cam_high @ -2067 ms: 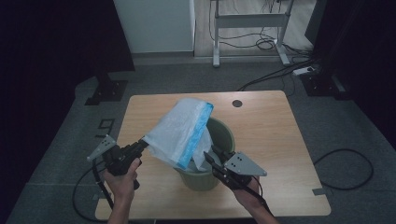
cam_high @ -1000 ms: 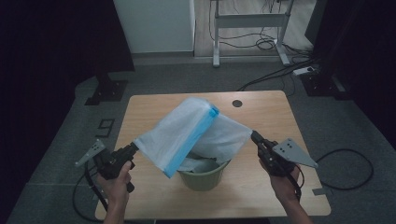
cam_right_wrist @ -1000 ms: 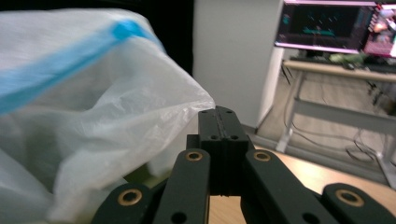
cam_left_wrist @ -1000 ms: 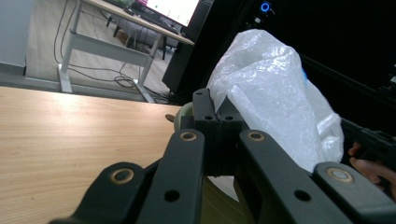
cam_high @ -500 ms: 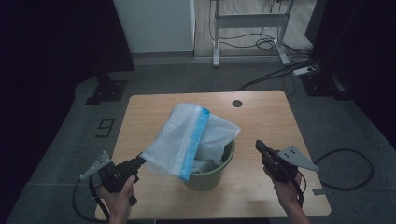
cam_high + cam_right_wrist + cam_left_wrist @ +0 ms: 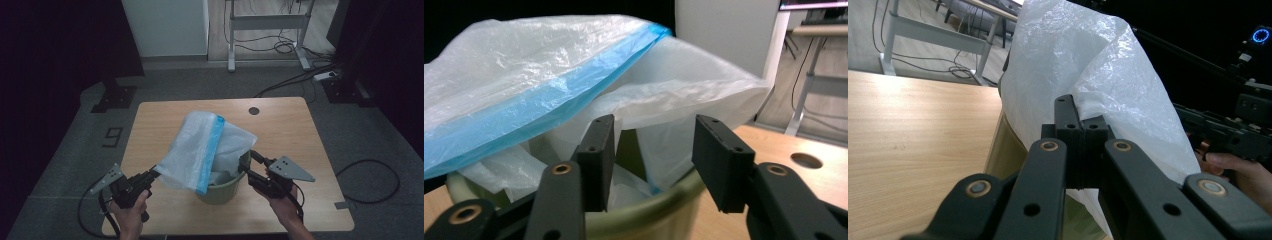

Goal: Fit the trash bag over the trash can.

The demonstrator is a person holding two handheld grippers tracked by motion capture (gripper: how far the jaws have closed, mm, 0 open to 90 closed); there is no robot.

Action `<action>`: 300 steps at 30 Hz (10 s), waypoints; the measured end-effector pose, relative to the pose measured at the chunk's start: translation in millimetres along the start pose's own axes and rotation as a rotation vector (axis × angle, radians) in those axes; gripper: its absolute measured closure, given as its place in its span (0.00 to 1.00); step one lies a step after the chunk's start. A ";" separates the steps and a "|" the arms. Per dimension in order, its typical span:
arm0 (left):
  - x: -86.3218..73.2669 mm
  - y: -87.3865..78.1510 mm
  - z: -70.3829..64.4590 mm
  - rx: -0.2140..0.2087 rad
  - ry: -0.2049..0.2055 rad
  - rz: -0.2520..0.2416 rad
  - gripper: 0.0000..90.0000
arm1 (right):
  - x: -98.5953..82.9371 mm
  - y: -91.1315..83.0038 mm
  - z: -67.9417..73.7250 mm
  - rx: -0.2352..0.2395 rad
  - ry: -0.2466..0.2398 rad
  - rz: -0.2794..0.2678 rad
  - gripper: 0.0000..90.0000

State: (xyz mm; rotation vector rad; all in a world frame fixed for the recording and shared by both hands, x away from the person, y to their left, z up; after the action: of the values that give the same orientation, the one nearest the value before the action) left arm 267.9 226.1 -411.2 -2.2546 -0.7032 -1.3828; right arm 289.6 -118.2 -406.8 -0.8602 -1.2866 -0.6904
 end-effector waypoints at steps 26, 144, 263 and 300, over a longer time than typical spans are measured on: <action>-3.2 -19.6 5.1 -0.027 -0.010 -0.016 1.00 | -5.6 2.6 23.6 0.023 -0.065 0.044 0.99; 26.7 0.6 -30.3 -0.332 0.086 0.025 0.99 | 41.9 62.4 55.4 0.155 0.112 0.047 0.83; -36.0 -7.3 32.6 -0.140 0.060 0.119 0.99 | -83.9 -46.7 -49.3 0.003 0.098 0.146 0.99; 23.6 12.9 0.7 -0.151 0.203 0.212 0.34 | -41.2 -55.3 -30.7 0.022 0.011 0.060 0.60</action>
State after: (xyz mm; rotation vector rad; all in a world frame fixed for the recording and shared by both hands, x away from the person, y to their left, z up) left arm 285.2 221.2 -391.3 -2.1837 -0.2935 -1.5735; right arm 252.5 -174.5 -440.7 -0.8719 -1.2517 -0.6317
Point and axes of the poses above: each handheld gripper's, and its own axes: y roughly forward along the jaws, x roughly out of its top, z roughly to its left, the point moved 4 cm from there along y, roughly forward along the jaws, and after that the axes turned 6 degrees about -x, right-handed, at the moved point
